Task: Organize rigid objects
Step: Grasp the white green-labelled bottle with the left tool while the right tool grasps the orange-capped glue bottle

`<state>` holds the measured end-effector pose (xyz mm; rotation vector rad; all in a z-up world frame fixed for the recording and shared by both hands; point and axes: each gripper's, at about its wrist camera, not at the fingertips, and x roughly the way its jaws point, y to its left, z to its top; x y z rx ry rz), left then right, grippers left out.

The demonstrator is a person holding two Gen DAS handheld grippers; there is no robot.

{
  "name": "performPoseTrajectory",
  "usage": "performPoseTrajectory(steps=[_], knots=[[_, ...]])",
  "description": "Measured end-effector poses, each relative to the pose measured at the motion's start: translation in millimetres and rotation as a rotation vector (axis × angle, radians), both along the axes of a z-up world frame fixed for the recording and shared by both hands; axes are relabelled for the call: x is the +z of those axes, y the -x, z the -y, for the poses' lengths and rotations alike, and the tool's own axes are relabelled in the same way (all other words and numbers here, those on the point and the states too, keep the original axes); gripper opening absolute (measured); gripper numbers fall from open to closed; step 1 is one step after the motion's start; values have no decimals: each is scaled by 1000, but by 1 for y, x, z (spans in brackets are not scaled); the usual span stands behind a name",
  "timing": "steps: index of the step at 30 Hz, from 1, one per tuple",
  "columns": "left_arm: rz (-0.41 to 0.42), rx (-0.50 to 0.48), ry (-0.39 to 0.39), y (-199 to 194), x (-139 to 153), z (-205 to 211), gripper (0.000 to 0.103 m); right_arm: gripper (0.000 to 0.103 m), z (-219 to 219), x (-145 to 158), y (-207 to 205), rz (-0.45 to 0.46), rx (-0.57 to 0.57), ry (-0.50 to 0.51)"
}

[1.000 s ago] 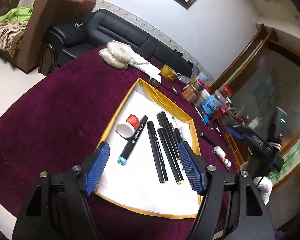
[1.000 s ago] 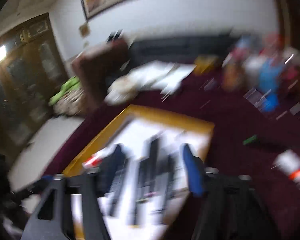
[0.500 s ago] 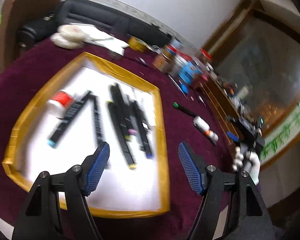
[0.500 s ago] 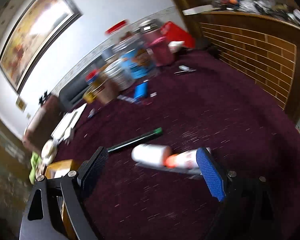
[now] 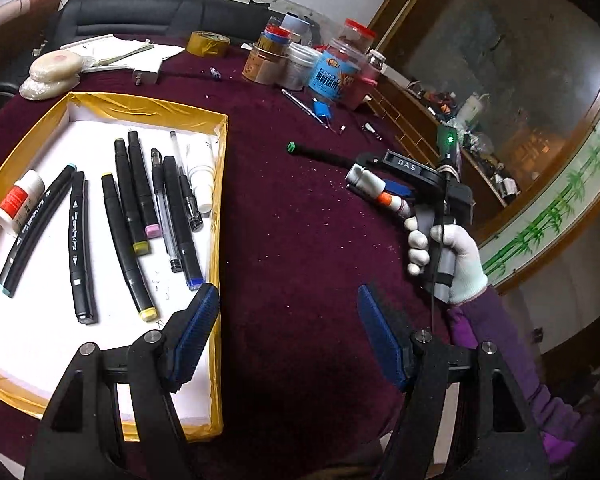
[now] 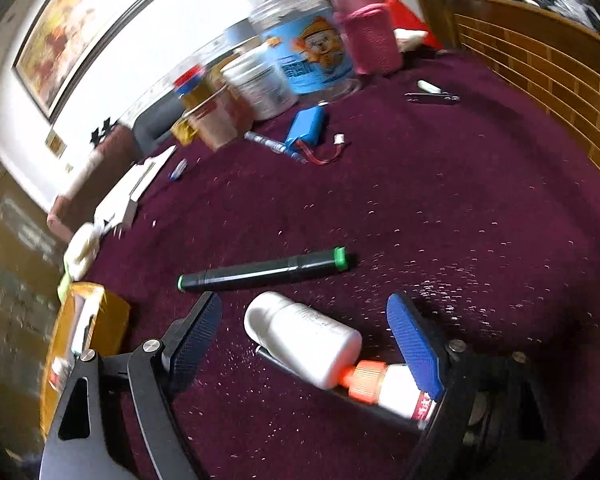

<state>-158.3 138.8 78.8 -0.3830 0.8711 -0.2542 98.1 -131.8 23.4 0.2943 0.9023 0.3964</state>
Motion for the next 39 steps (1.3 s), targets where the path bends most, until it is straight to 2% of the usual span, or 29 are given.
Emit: performPoseTrajectory(steps=[6, 7, 10, 13, 16, 18, 23, 28, 31, 33, 35, 37, 38, 39], knots=[[-19, -5, -45, -12, -4, 12, 71, 82, -23, 2, 22, 33, 225, -101], [-23, -9, -48, -16, -4, 14, 71, 82, -29, 2, 27, 9, 307, -150], [-30, -24, -59, -28, -4, 25, 71, 82, -28, 9, 39, -13, 432, -316], [-30, -39, -74, -38, -2, 35, 71, 82, -5, 18, 43, 39, 350, -359], [-37, -51, -100, -56, -2, 48, 71, 82, 30, 14, 36, 36, 180, -389], [-32, -67, -128, -71, -1, 59, 71, 82, 57, 12, 34, 40, 78, -446], [19, -138, -246, -124, -1, 100, 70, 82, 104, 10, 31, 31, -82, -567], [-64, -189, -189, -177, -20, 139, 70, 82, 109, 2, 24, -31, -84, -628], [-39, -192, -227, -200, -25, 160, 70, 82, 107, 5, 25, -26, -67, -615], [-17, -195, -297, -213, -31, 172, 70, 82, 106, 4, 25, -25, -65, -614], [-35, -193, -354, -225, -44, 178, 70, 82, 106, 2, 25, -31, -66, -617], [-79, -192, -354, -234, -57, 179, 70, 82, 104, 0, 22, -38, -63, -614], [-96, -186, -342, -238, -62, 176, 67, 82, 103, 0, 22, -43, -59, -608], [-64, -179, -343, -237, -60, 175, 59, 82, 101, 0, 22, -48, -53, -601]])
